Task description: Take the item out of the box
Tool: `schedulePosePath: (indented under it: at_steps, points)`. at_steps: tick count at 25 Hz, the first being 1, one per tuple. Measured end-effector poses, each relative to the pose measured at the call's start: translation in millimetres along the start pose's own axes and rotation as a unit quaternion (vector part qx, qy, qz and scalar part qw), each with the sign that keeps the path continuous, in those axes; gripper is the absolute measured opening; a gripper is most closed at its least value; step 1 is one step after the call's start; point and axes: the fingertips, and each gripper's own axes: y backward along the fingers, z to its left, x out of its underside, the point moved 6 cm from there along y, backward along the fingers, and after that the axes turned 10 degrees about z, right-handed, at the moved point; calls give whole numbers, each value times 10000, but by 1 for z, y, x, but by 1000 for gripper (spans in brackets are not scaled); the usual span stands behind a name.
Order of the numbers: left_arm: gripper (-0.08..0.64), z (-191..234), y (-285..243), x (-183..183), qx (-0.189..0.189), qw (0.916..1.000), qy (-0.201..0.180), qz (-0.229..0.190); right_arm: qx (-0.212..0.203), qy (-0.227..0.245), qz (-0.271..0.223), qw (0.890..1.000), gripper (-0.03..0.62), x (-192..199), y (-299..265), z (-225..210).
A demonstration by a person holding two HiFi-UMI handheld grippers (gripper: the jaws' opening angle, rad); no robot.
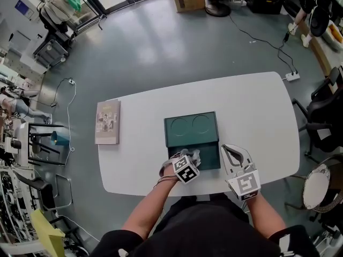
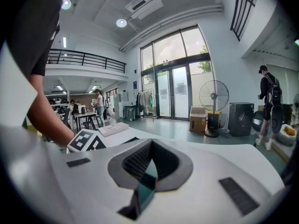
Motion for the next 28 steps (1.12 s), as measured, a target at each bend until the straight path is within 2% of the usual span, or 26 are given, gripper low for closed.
schedulePosePath:
  at_steps: [3,8,12,15,19,22,25,28]
  points:
    - [115,-3,8,-1,-82,9999,3,-138,21,20,-17,10000,6,-1,2,1]
    - [114,-6,41,-9,-436,9969,66,-649,83,-3,-12,10000,6,-8,5,6]
    - [114,-6,71,-13,-832,9908,183,-1055,173,96,-92,9998,6,-8,6,6]
    - [114,-2,96,-15,-1103,9830,348,-1423,216,143,-112,9996,6,-11,6,8]
    - [114,8,130,-13,-1429,9668,586,-2037,232,190,-165,9994,6,-17,4,15]
    - [113,14,154,-10,-1725,9500,708,-2506,265,395,-173,9987,6,-20,1,22]
    - [112,18,180,-7,-1910,9295,882,-3029,351,536,-176,9978,6,-28,0,25]
    - [112,20,205,-4,-1907,9034,1124,-3673,453,565,-230,9971,6,-39,2,23]
